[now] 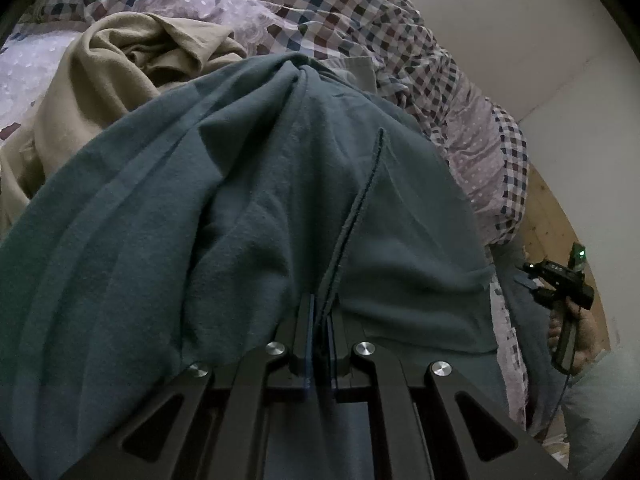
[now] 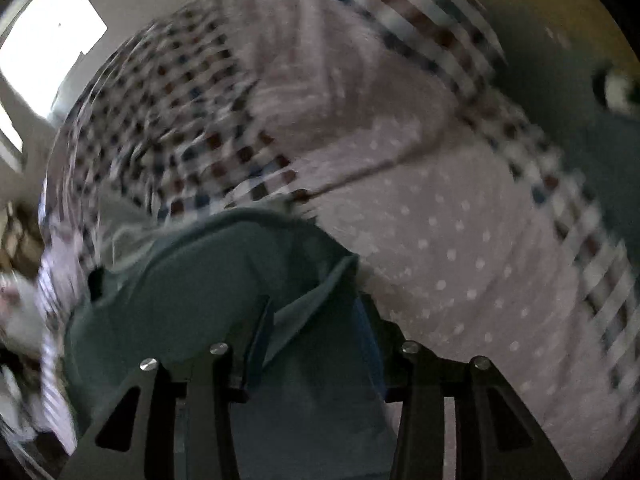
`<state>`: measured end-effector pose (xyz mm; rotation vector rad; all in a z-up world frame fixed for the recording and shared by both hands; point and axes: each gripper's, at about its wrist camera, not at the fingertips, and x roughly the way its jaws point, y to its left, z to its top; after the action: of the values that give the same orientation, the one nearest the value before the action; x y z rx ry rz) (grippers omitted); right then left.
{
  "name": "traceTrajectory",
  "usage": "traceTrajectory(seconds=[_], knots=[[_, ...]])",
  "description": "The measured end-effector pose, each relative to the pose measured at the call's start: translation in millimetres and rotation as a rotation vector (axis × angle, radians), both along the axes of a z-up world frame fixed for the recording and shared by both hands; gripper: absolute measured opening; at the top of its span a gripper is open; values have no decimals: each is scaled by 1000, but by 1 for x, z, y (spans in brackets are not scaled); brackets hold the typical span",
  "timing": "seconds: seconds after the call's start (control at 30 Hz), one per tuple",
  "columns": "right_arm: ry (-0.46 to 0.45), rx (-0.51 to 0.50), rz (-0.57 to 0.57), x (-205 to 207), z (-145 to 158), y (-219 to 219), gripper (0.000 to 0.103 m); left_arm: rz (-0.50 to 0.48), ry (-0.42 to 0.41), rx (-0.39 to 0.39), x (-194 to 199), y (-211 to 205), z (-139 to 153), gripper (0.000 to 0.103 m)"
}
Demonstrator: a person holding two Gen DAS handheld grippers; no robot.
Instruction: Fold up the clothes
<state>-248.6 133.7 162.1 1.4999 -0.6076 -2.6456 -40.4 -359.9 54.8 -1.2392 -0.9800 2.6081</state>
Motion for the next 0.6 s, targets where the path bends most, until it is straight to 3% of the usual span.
traceTrajectory(seconds=[0.13, 0.27, 0.4, 0.6], knots=[[12, -14, -32, -13, -17, 4, 46, 0, 5, -10, 0, 1, 0, 6], [-14, 33, -69, -35, -36, 6, 45, 5, 7, -14, 1, 0, -2, 6], [-32, -7, -85, -51, -49, 14, 46, 7, 10, -21, 3, 0, -1, 6], [18, -203, -186, -36, -63, 53, 47, 9, 16, -22, 4, -1, -4, 6]])
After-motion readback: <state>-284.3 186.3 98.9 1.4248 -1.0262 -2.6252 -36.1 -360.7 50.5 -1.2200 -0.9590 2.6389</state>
